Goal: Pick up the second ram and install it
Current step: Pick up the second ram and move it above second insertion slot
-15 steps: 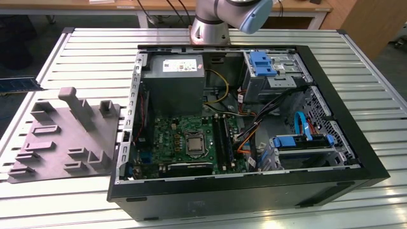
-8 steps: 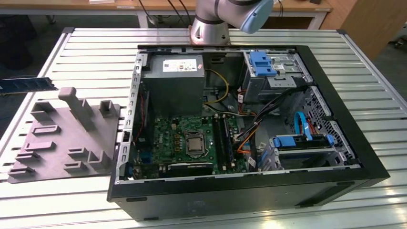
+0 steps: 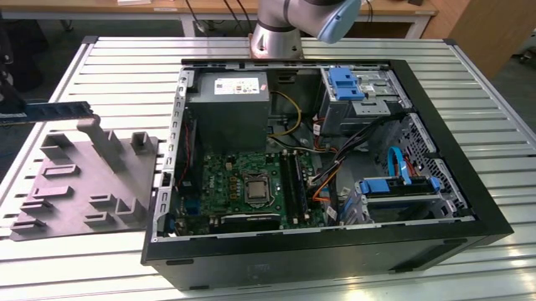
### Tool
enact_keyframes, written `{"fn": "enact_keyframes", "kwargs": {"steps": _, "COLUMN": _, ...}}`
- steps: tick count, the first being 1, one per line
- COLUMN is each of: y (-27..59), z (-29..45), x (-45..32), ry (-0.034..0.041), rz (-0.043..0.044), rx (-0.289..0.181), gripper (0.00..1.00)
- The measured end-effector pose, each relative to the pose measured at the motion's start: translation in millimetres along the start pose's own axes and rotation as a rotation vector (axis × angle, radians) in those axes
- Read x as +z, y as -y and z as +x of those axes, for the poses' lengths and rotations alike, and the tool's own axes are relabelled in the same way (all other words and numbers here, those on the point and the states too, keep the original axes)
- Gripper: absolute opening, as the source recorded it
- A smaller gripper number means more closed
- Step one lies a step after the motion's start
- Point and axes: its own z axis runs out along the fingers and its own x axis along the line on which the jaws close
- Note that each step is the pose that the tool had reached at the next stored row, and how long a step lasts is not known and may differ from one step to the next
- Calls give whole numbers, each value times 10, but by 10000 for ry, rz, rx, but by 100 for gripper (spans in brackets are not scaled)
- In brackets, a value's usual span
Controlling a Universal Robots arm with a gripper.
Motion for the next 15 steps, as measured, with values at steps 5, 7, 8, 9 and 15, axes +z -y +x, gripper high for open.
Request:
{"fn": "enact_keyframes", "kwargs": {"steps": 5, "y": 147, "z": 7, "x": -5, "ry": 0, "rz": 0, "rx": 0, "gripper": 12}}
{"fn": "enact_keyframes", "kwargs": {"steps": 7, "y": 208, "z": 9, "x": -7, "ry": 0, "rz": 0, "rx": 0, "gripper": 12}}
{"fn": "enact_keyframes", "kwargs": {"steps": 8, "y": 242, "z": 11, "x": -8, "ry": 0, "rz": 0, "rx": 0, "gripper": 12}}
{"fn": "enact_keyframes", "kwargs": {"steps": 9, "y": 278, "z": 12, "x": -9, "ry": 0, "rz": 1, "rx": 0, "gripper": 12}}
{"fn": "enact_keyframes", "kwargs": {"steps": 15, "y": 501, "z": 22, "x": -17, "ry": 0, "rz": 0, "rx": 0, "gripper": 12}}
